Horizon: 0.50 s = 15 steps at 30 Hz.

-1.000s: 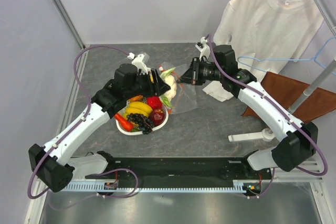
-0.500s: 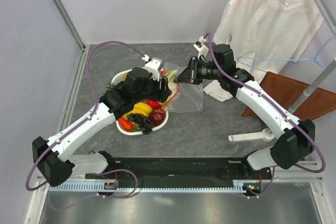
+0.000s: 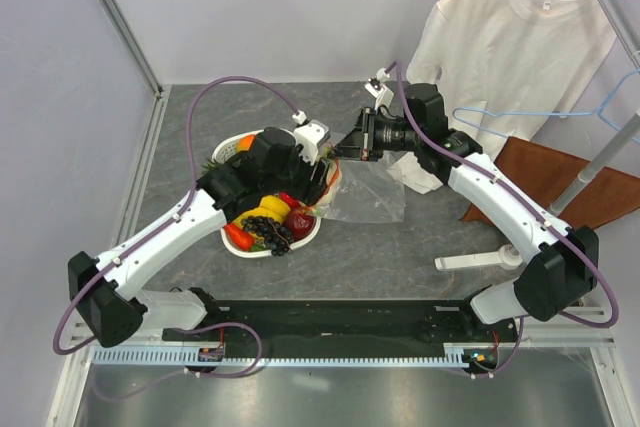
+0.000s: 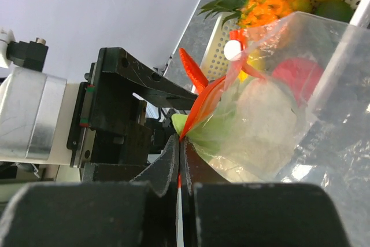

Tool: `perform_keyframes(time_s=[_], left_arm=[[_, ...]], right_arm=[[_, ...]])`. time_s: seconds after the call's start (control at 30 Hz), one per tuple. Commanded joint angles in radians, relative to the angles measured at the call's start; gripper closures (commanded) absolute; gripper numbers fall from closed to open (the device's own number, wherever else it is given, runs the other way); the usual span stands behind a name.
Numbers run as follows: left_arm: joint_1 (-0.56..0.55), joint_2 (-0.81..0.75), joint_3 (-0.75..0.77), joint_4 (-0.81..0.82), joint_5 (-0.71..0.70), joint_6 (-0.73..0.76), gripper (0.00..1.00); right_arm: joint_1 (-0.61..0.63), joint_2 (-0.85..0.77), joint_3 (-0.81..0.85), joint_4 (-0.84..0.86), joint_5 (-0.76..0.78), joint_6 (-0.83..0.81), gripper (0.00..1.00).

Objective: Place the food in the zip-top bag and seal the zipper
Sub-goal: Place the fake vegetable in the zipper food storage bag.

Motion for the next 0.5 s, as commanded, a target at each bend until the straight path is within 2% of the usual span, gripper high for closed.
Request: perform_keyframes(time_s=[0.0,0.1,0.27,0.3,0.4,0.43,0.47], left_arm=[[-0.005,0.009,0.091,-0.077,0.092,0.083,0.51],[0.000,0.042,0.158,-0.146,0.098,0.098,0.49],[0.014,0.027,0.215,-0.189,0.116,0.127,0.31],[0.024,0.017,0.220,-0.191,0.154,0.129,0.29],[0.049,-0.040,0.218,-0.194,0.217,0.133,0.16],[0.055,-0.056,0.215,-0.195,0.239,0.145,0.05],[0.057,-0.088,0.212,-0.195,0.268,0.148,0.00]], right_arm=[[-0.005,-0.008,0.019,0.091,-0.055,0.024,1.00],[-0.002,-0.009,0.011,0.099,-0.078,0.024,1.00],[-0.002,-0.029,-0.026,0.070,-0.087,-0.010,1.00],[0.000,-0.032,-0.036,0.065,-0.087,-0.016,1.00],[-0.003,-0.044,-0.049,0.056,-0.084,-0.028,1.00],[-0.003,-0.046,-0.047,0.055,-0.084,-0.030,1.00],[-0.003,-0.046,-0.047,0.056,-0.084,-0.028,1.00]])
